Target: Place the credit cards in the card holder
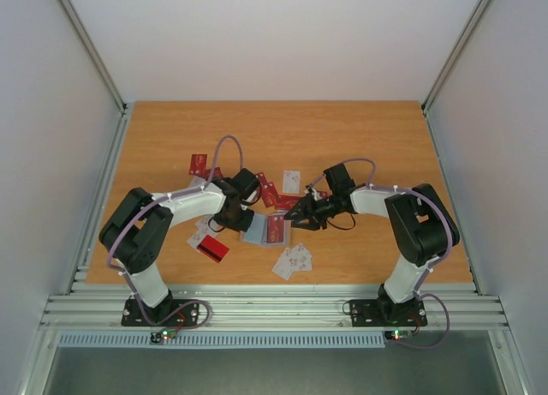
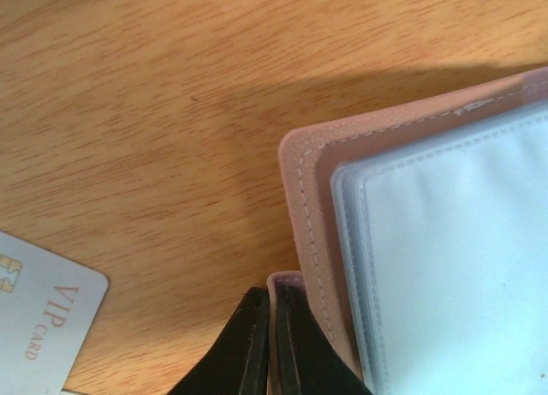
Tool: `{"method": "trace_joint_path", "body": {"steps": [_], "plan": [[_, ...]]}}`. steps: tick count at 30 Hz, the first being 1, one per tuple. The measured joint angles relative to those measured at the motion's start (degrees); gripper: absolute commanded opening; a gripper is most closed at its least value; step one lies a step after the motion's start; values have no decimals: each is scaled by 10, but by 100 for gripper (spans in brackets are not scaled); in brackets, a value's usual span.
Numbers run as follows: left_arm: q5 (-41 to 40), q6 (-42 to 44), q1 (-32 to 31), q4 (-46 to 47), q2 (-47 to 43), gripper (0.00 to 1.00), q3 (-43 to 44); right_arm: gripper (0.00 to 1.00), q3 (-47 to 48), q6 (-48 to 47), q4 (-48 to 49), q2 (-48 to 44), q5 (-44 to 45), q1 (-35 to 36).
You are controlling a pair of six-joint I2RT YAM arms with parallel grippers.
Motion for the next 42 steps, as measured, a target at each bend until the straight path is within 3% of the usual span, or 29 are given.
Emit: {"method": "trace_joint_path", "body": {"steps": [24,42], "plan": [[66,-37,-15,9,5,6,4,36,3,4,-13,-21,-6,25],[109,-62,-16,5,3,6,-2,41,64,80,45,65,-16,68]]}}
